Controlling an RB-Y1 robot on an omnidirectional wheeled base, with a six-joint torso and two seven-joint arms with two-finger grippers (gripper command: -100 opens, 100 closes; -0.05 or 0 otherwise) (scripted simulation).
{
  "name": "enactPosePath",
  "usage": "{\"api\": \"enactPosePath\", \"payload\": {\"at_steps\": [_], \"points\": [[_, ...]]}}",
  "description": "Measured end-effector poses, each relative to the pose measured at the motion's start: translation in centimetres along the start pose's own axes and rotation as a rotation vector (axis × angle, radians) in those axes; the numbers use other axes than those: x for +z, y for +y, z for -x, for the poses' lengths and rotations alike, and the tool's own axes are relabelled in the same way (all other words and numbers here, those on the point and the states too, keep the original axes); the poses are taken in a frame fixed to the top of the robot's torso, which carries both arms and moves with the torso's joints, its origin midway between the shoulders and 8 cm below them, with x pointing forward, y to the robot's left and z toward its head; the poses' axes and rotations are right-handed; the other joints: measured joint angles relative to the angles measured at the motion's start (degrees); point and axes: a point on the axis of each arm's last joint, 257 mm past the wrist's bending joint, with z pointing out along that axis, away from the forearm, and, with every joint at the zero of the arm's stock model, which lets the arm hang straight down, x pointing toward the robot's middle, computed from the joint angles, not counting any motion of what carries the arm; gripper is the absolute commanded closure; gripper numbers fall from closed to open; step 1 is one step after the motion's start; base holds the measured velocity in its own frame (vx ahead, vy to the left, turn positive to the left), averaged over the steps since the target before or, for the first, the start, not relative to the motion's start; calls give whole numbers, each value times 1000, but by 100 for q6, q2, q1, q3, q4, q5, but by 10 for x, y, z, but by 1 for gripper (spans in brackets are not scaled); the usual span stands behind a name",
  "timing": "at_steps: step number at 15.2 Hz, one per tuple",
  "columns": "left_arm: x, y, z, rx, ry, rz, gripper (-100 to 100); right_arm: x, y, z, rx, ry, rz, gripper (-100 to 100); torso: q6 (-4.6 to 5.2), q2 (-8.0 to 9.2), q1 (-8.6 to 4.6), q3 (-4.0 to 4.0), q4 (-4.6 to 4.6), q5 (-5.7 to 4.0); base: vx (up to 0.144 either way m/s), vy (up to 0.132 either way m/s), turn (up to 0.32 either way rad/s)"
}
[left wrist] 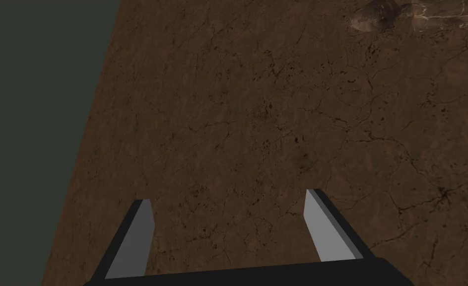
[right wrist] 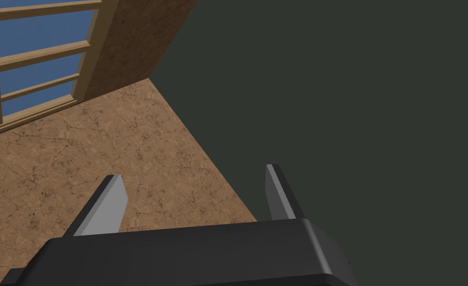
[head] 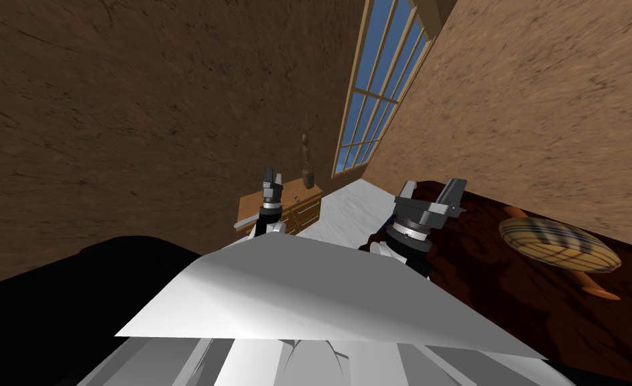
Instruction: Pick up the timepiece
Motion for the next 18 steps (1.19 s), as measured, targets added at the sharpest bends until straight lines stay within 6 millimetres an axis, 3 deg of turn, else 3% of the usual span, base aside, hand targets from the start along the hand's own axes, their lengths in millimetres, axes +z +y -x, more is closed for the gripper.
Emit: {"api": "enactPosePath", "payload": {"at_steps": [4, 18], "points": [[-2, 13, -8, 41, 67, 36, -100, 0, 0, 0, 0, 0, 0, 0, 0, -12, -4, -7, -3, -1, 31, -16, 2], [-25, 99, -14, 234, 222, 310, -100, 0, 0, 0, 0, 0, 0, 0, 0, -20, -9, -11, -4, -2, 48, -22, 3]]}}
